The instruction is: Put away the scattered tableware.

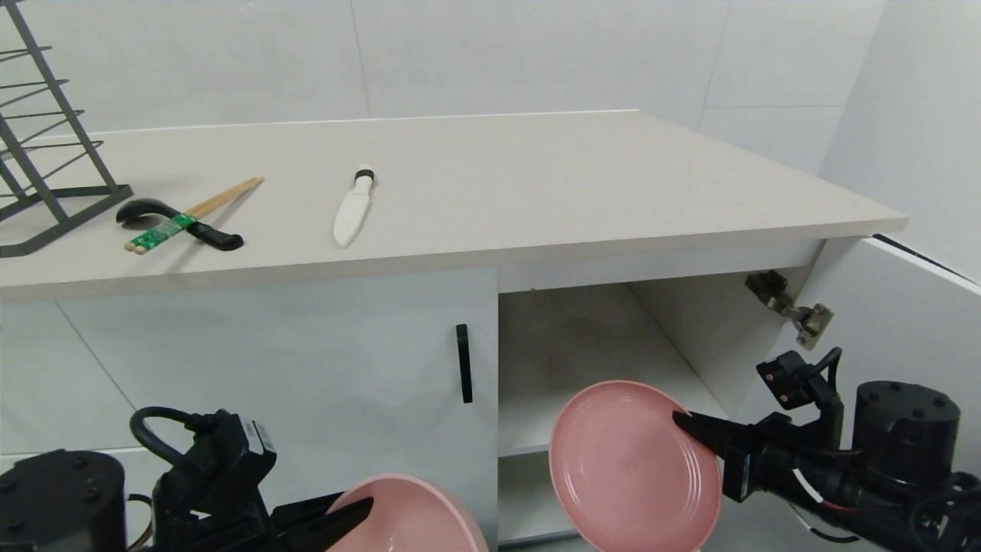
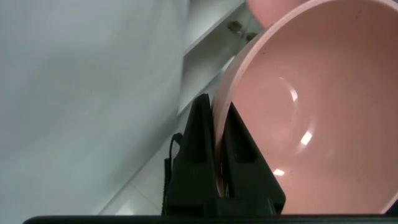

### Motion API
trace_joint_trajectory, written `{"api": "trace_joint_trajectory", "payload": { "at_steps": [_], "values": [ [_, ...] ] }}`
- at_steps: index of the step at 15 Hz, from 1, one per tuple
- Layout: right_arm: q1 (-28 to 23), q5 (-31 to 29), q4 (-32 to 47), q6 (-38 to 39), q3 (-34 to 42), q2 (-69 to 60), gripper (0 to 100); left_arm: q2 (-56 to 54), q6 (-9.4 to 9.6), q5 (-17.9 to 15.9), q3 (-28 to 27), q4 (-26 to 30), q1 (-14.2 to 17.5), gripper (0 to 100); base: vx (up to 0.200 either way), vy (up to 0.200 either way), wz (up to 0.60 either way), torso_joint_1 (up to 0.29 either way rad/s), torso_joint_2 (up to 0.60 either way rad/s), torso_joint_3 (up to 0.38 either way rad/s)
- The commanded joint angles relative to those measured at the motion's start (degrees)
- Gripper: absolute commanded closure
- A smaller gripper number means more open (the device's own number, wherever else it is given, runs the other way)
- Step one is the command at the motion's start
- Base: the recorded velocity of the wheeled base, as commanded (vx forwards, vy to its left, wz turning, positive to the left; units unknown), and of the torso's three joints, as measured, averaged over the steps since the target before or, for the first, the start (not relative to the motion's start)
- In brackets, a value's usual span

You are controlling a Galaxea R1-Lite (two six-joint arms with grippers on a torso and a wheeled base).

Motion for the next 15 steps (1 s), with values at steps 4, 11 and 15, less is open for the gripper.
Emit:
{"api": "trace_joint_trajectory", "payload": {
  "at_steps": [4,11,15],
  "values": [
    [-1.25,-0.08,-0.06,0.10,-4.77,6.53,100,-3.80,0.01,0.01,0.00,0.07,-1.02,100,0.000,0.000,0.00,0.000,0.00,0.000],
    [-1.60,-0.08,-0.06,0.45,-14.35,14.18,100,-4.15,0.01,0.01,0.00,-0.19,-0.93,100,0.000,0.000,0.00,0.000,0.00,0.000],
    [-2.04,-0.08,-0.06,1.07,-20.33,20.07,100,-3.98,-0.08,0.01,0.00,-0.37,-0.58,100,0.000,0.000,0.00,0.000,0.00,0.000]
  ]
}}
